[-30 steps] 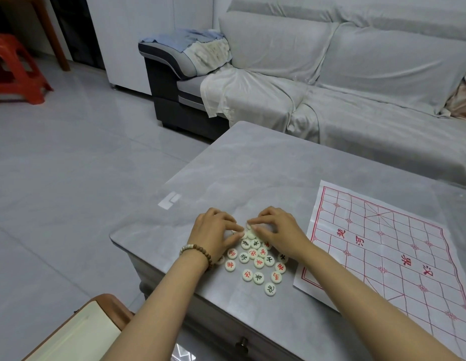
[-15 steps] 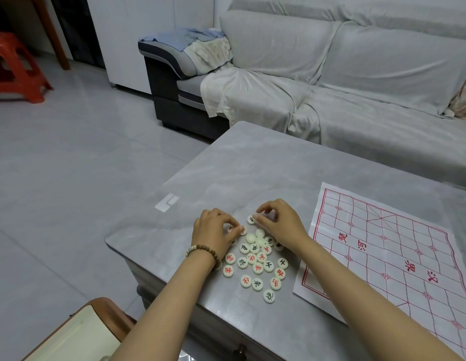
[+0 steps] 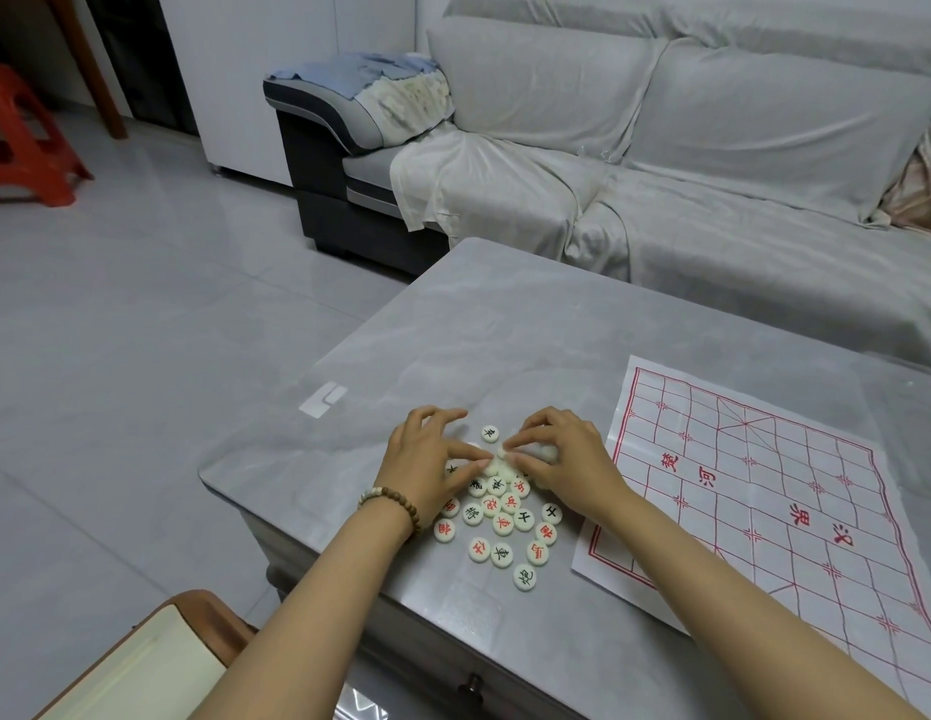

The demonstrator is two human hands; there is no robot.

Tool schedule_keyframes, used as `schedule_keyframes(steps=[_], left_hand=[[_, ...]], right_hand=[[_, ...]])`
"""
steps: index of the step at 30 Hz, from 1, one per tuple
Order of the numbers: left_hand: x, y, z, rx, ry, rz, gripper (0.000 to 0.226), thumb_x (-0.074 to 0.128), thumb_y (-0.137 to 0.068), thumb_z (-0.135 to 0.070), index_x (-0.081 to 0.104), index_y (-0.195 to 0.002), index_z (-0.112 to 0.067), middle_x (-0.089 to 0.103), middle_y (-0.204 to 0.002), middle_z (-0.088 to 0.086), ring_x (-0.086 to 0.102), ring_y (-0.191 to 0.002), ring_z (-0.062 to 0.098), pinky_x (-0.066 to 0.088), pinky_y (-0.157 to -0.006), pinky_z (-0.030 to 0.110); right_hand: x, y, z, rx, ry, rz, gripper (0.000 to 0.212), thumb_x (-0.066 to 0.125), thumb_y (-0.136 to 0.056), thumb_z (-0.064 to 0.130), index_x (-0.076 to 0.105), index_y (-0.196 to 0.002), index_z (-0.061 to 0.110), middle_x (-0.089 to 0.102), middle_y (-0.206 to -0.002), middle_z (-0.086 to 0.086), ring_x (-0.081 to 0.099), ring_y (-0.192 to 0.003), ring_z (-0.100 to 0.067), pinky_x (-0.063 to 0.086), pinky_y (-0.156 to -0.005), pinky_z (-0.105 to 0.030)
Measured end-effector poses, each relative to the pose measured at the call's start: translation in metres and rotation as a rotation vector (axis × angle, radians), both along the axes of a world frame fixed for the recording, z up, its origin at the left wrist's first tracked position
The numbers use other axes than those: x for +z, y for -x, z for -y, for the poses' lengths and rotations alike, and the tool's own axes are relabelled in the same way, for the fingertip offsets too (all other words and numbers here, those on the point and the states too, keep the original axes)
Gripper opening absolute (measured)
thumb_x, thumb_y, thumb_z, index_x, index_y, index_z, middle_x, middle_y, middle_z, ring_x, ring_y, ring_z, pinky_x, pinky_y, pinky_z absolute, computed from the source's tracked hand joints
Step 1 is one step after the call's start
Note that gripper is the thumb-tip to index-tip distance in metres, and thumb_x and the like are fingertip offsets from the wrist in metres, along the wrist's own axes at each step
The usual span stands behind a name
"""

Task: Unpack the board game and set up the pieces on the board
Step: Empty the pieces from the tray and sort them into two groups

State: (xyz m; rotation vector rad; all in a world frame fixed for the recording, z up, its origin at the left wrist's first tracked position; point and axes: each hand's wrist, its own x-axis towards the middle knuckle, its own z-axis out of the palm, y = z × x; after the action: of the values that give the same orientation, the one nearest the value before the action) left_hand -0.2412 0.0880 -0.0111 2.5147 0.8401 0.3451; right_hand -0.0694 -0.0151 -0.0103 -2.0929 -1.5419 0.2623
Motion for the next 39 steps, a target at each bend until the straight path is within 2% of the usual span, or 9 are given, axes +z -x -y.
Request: schedule_keyframes(steps=[6,9,13,19,22,26,28,32,39], left_hand=[[-0.004,-0.006,0.000,0.036,0.035,0.020,0.027,0.053,-0.087,-0.053,0.066,-0.107,-0.041,0.032,-0.147,-0.013,0.016,-0.136,0.014,0.015,-0.110,0.031],[-0.007,-0.011,-0.001,0.054,0.048,0.040,0.026,0.055,-0.085,-0.054,0.068,-0.102,-0.039,0.035,-0.145,-0.013,0.017,-0.135,0.014,0.017,-0.109,0.031],[-0.008,-0.016,-0.002,0.098,0.104,0.087,0.023,0.059,-0.084,-0.050,0.068,-0.098,-0.035,0.038,-0.143,-0.012,0.019,-0.134,0.012,0.018,-0.108,0.030],[-0.009,-0.015,-0.002,0.140,0.097,0.108,0.022,0.060,-0.085,-0.046,0.064,-0.103,-0.034,0.042,-0.139,-0.011,0.023,-0.132,0.012,0.022,-0.106,0.031],[-0.009,-0.013,-0.002,0.133,0.097,0.106,0.019,0.060,-0.086,-0.043,0.064,-0.104,-0.036,0.043,-0.138,-0.012,0.024,-0.131,0.012,0.022,-0.105,0.029],[-0.007,-0.011,-0.001,0.128,0.090,0.111,0.020,0.057,-0.088,-0.043,0.064,-0.106,-0.037,0.045,-0.136,-0.011,0.027,-0.129,0.011,0.023,-0.103,0.027],[-0.007,-0.010,-0.001,0.126,0.087,0.106,0.021,0.055,-0.089,-0.043,0.063,-0.107,-0.036,0.046,-0.135,-0.011,0.028,-0.129,0.010,0.023,-0.103,0.027],[-0.006,-0.008,0.000,0.136,0.083,0.111,0.022,0.052,-0.091,-0.042,0.063,-0.108,-0.035,0.047,-0.134,-0.010,0.029,-0.127,0.010,0.024,-0.103,0.026],[-0.006,-0.005,0.000,0.188,0.087,0.131,0.022,0.051,-0.092,-0.041,0.064,-0.108,-0.033,0.047,-0.134,-0.010,0.028,-0.129,0.011,0.023,-0.103,0.026]], right_hand=[[0.000,0.001,-0.012,-0.089,-0.024,-0.117,0.005,0.070,-0.081,0.039,0.069,-0.080,0.034,0.055,-0.096,0.014,0.045,-0.100,-0.005,0.029,-0.094,-0.029],[0.001,-0.002,-0.015,-0.083,-0.001,-0.128,0.009,0.071,-0.078,0.044,0.067,-0.078,0.036,0.054,-0.098,0.014,0.043,-0.102,-0.006,0.026,-0.092,-0.028],[0.000,-0.007,-0.016,-0.055,0.025,-0.139,0.016,0.072,-0.074,0.050,0.068,-0.079,0.036,0.053,-0.101,0.014,0.042,-0.105,-0.005,0.025,-0.094,-0.028],[-0.003,-0.012,-0.023,-0.175,-0.018,-0.135,0.020,0.061,-0.087,0.043,0.069,-0.087,0.025,0.055,-0.099,0.009,0.042,-0.102,-0.010,0.027,-0.091,-0.029],[-0.003,-0.011,-0.024,-0.222,-0.009,-0.121,0.016,0.060,-0.089,0.039,0.064,-0.088,0.023,0.055,-0.099,0.006,0.045,-0.101,-0.014,0.030,-0.091,-0.031],[0.000,-0.004,-0.009,-0.173,-0.066,-0.119,0.012,0.062,-0.087,0.034,0.066,-0.096,0.026,0.055,-0.107,0.008,0.045,-0.107,-0.011,0.029,-0.094,-0.029],[0.003,0.002,0.002,-0.095,-0.081,-0.143,0.011,0.066,-0.085,0.037,0.070,-0.093,0.030,0.054,-0.102,0.011,0.044,-0.104,-0.006,0.028,-0.095,-0.027],[0.002,0.009,0.018,0.024,-0.039,-0.030,0.013,0.067,-0.081,0.045,0.073,-0.091,0.038,0.052,-0.099,0.020,0.042,-0.099,0.000,0.023,-0.094,-0.023],[0.004,0.014,0.010,-0.012,0.008,0.025,0.019,0.068,-0.079,0.049,0.072,-0.091,0.035,0.050,-0.107,0.015,0.039,-0.103,-0.002,0.024,-0.097,-0.025]])
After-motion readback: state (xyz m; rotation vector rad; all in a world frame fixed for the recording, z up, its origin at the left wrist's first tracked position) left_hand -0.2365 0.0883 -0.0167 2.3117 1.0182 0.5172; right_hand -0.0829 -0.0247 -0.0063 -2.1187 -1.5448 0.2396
